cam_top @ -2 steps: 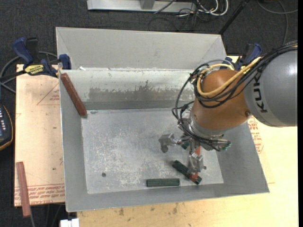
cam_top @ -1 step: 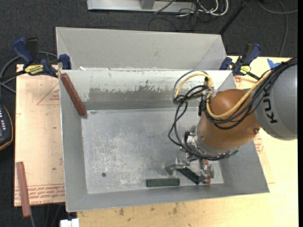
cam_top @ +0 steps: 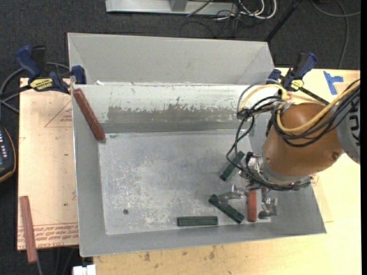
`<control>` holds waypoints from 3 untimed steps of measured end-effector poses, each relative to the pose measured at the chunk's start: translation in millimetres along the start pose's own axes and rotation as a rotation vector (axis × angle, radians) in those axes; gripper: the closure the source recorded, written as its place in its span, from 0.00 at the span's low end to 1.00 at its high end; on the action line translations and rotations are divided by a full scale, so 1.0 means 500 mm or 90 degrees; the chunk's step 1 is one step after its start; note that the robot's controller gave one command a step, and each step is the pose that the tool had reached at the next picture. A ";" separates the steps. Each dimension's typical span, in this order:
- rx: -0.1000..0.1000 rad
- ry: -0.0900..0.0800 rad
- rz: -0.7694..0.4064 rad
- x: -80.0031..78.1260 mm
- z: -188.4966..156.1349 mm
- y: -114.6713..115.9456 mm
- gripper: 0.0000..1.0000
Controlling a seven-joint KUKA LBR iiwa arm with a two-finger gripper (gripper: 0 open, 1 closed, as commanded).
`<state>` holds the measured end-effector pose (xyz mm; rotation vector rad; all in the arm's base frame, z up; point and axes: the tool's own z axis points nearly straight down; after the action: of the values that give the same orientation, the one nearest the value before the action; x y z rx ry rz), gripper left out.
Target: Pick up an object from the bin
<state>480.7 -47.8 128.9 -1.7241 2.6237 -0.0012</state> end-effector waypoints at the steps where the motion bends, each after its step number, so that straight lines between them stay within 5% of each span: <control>1: -0.001 -0.001 0.002 0.013 0.120 -0.006 0.00; 2: 0.003 0.000 0.104 0.121 -0.009 -0.095 0.00; 3: 0.002 -0.003 0.035 0.027 -0.092 -0.110 0.00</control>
Offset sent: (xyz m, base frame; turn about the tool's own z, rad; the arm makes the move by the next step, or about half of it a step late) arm -0.0005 -0.0084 -0.0589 0.0034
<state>525.8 -81.9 174.8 -1.6478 2.6664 -0.0014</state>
